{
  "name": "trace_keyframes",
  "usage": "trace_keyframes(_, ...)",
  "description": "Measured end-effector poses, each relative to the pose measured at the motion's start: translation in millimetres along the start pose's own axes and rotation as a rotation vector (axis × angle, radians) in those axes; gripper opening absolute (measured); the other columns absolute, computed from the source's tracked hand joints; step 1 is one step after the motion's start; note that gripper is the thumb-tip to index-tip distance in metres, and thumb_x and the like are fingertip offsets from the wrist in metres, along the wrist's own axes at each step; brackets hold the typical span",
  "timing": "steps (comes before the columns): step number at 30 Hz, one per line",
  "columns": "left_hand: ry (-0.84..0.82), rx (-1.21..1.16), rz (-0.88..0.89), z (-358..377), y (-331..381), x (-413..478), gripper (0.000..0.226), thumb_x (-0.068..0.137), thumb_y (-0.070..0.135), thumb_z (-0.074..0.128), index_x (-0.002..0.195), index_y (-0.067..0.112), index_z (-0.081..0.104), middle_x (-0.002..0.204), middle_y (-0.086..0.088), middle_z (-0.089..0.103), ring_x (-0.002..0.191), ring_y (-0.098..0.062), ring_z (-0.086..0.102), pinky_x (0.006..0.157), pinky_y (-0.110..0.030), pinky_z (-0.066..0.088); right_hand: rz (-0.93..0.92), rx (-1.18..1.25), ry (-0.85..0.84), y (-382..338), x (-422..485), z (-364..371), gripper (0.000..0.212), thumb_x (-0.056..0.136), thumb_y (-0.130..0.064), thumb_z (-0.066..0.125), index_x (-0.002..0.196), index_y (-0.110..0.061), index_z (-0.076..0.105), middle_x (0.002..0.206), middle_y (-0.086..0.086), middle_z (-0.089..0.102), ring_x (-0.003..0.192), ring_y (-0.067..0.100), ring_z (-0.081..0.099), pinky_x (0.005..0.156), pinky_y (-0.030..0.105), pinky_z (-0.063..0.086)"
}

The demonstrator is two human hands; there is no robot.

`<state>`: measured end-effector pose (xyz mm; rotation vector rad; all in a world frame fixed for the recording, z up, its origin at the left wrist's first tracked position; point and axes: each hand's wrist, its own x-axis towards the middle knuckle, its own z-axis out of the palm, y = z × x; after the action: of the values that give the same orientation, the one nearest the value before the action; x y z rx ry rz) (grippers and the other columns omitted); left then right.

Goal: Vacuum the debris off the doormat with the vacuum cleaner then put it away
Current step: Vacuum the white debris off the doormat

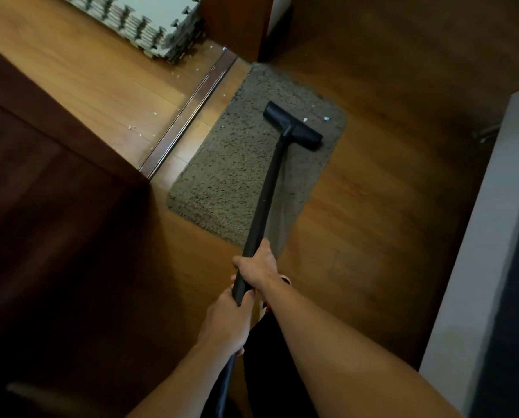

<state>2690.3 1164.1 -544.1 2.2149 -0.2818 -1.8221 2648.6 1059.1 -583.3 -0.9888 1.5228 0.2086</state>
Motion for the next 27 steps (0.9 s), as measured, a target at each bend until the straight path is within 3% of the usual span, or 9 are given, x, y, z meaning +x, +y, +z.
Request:
trace_keyframes(4, 0.049, -0.003, 0.011, -16, -39, -24, 0.026, 0.1, 0.05, 0.043, 0.102, 0.027, 0.055, 0.058, -0.001, 0.058, 0.037, -0.014, 0.054, 0.044, -0.025, 0.046, -0.002, 0.003, -0.034, 20, -23, 40, 0.056, 0.09, -0.013, 0.069, 0.131, -0.021, 0.031, 0.105, 0.013, 0.061, 0.071, 0.028, 0.073, 0.065, 0.041, 0.064)
trace_keyframes(7, 0.096, 0.014, 0.04, -29, -63, -37, 0.022, 0.099, 0.05, 0.042, 0.1, 0.033, 0.055, 0.068, 0.002, 0.06, 0.052, -0.013, 0.059, 0.052, -0.029, 0.046, -0.002, 0.058, -0.055, 29, -39, 62, 0.049, 0.094, -0.01, 0.066, 0.128, -0.019, 0.032, 0.101, 0.011, 0.058, 0.056, 0.021, 0.067, 0.052, 0.03, 0.059)
trace_keyframes(10, 0.116, 0.069, 0.042, -38, -74, -47, 0.011, 0.1, 0.05, 0.041, 0.095, 0.043, 0.048, 0.084, 0.003, 0.065, 0.072, -0.014, 0.065, 0.062, -0.029, 0.051, -0.001, 0.065, -0.053, 35, -47, 77, 0.05, 0.094, -0.01, 0.065, 0.129, -0.021, 0.031, 0.1, 0.01, 0.058, 0.052, 0.019, 0.065, 0.048, 0.027, 0.056)
trace_keyframes(12, 0.11, 0.093, 0.047, -40, -77, -49, 0.014, 0.101, 0.049, 0.041, 0.101, 0.04, 0.052, 0.088, 0.004, 0.065, 0.075, -0.011, 0.063, 0.06, -0.025, 0.047, 0.001, 0.072, -0.055, 37, -50, 82, 0.051, 0.094, -0.009, 0.065, 0.131, -0.022, 0.03, 0.1, 0.011, 0.059, 0.051, 0.018, 0.065, 0.047, 0.027, 0.056)
trace_keyframes(18, 0.09, 0.134, 0.029, -40, -56, -41, 0.022, 0.101, 0.048, 0.041, 0.101, 0.031, 0.056, 0.074, 0.003, 0.061, 0.052, -0.012, 0.058, 0.045, -0.023, 0.042, -0.032, 0.104, -0.003, 25, -42, 70, 0.044, 0.094, -0.011, 0.065, 0.127, -0.018, 0.037, 0.094, 0.01, 0.058, 0.05, 0.02, 0.064, 0.045, 0.026, 0.053)
trace_keyframes(22, 0.063, 0.128, 0.023, -37, -25, -23, 0.024, 0.099, 0.05, 0.044, 0.099, 0.029, 0.055, 0.076, -0.003, 0.067, 0.053, -0.02, 0.066, 0.055, -0.034, 0.06, -0.037, 0.15, 0.038, 9, -24, 50, 0.041, 0.091, -0.009, 0.066, 0.122, -0.017, 0.041, 0.097, 0.013, 0.062, 0.054, 0.022, 0.066, 0.048, 0.028, 0.054)
trace_keyframes(25, 0.06, 0.125, 0.014, -34, 0, -7, 0.026, 0.097, 0.053, 0.045, 0.105, 0.03, 0.055, 0.076, -0.004, 0.067, 0.055, -0.022, 0.065, 0.056, -0.035, 0.06, -0.035, 0.169, 0.054, -8, -9, 30, 0.038, 0.091, -0.009, 0.066, 0.12, -0.016, 0.041, 0.093, 0.012, 0.063, 0.052, 0.019, 0.066, 0.048, 0.028, 0.054)
trace_keyframes(27, 0.057, 0.116, 0.015, -31, 18, 4, 0.023, 0.096, 0.054, 0.045, 0.1, 0.033, 0.053, 0.075, -0.005, 0.067, 0.057, -0.025, 0.065, 0.062, -0.04, 0.062, -0.027, 0.175, 0.056, -19, 3, 16, 0.037, 0.091, -0.008, 0.066, 0.117, -0.016, 0.041, 0.096, 0.017, 0.065, 0.051, 0.019, 0.066, 0.049, 0.031, 0.057)
